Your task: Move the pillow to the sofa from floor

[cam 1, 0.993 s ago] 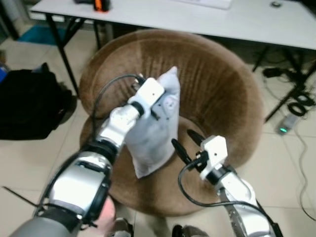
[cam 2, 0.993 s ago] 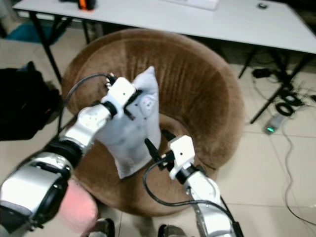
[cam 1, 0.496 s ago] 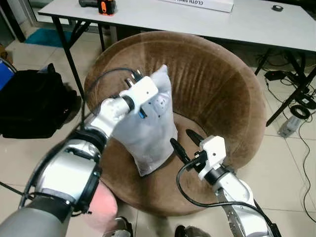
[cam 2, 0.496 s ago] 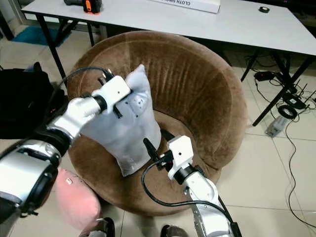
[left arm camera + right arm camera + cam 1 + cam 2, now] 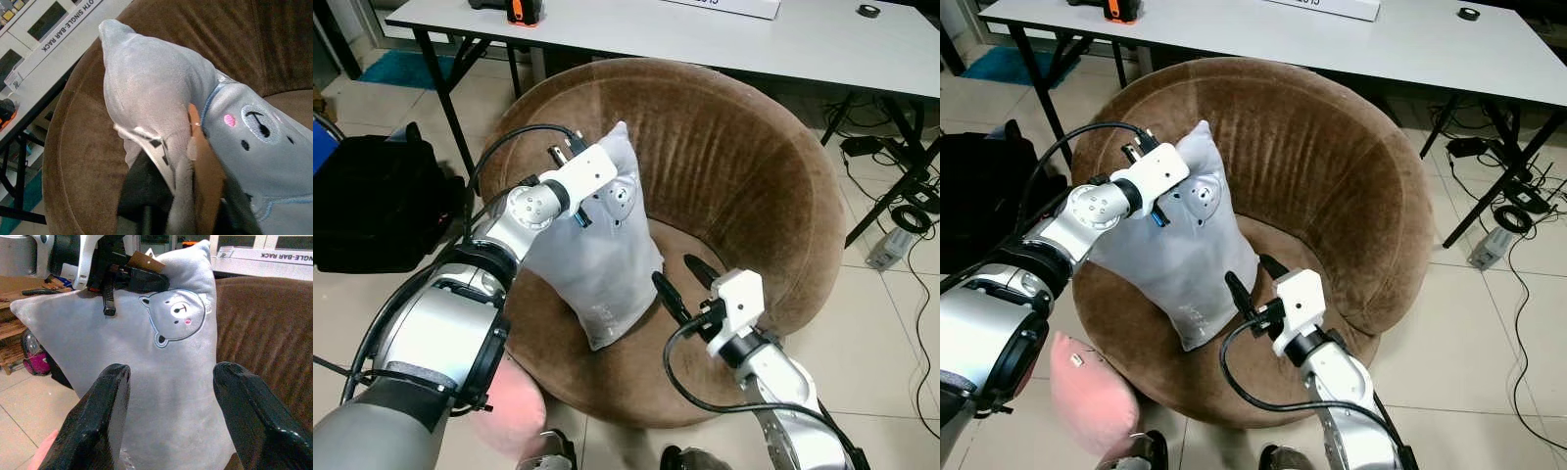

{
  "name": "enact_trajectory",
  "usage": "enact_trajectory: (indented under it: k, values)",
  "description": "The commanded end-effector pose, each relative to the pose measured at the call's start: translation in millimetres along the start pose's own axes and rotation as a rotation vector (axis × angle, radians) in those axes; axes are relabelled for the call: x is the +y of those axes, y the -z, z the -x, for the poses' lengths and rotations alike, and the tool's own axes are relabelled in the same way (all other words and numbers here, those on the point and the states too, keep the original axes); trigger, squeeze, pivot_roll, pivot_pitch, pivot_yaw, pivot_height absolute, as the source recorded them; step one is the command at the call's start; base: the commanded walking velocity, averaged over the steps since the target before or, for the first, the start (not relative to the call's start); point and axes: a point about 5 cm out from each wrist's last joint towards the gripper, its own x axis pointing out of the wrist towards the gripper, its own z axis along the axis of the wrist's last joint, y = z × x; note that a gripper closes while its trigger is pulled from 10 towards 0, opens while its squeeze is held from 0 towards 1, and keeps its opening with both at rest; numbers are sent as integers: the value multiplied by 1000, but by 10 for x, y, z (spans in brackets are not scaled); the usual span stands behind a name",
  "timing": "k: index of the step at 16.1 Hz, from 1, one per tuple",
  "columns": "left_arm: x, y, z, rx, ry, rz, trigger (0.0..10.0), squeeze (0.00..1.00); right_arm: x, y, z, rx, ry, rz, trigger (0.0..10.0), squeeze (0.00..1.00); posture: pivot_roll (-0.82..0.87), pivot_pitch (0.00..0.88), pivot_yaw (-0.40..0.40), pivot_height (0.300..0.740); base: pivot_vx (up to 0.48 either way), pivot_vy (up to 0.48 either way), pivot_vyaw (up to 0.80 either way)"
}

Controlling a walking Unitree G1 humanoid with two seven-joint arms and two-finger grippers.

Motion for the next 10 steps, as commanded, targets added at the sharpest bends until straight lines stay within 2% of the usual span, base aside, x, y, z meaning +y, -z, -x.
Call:
enact_trajectory:
  k: [1, 2, 10]
  values:
    - [84, -66, -9, -3, -28, -26, 3451, 1000, 7, 3, 20, 12, 6, 3, 10000, 0, -71, 137, -26, 740, 0, 0, 0]
    - [73, -44, -7, 8, -21, -18, 10000, 1000, 12, 10, 29, 16, 9, -1, 10000, 0, -71, 139, -25, 740, 0, 0, 0]
    - [75, 62, 18, 70, -43, -17, 10000, 1000, 33, 36, 57, 32, 20, -15, 10000, 0, -73, 155, -21, 740, 0, 0, 0]
